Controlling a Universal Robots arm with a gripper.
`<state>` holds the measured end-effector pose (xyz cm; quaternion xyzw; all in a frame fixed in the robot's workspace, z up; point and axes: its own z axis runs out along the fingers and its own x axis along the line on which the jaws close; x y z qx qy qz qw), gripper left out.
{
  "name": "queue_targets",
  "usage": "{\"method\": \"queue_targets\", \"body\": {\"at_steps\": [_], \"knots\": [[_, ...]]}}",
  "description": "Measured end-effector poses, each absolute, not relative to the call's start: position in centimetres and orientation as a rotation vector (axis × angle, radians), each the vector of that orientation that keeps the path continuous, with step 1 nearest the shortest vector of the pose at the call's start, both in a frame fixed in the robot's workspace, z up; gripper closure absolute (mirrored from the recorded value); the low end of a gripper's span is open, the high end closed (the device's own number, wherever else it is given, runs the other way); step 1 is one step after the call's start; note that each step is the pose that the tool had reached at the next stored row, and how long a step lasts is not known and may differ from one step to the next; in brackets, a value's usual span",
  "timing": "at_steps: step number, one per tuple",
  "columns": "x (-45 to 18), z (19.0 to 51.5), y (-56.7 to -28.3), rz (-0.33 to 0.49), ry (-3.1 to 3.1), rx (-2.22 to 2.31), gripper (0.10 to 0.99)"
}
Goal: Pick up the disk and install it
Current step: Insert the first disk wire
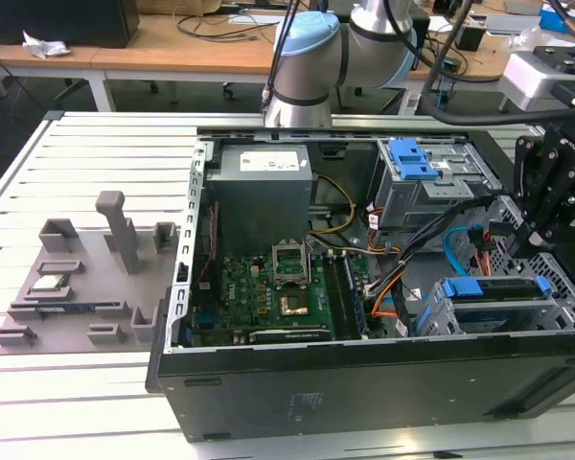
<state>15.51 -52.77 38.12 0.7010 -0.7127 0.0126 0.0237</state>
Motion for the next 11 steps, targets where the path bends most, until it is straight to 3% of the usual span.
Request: {"method": "queue_targets", "body": {"at_steps": [11], "knots": [[16.1, 38.1, -51.5, 0.043, -2.204, 2.168, 0.98]]}}
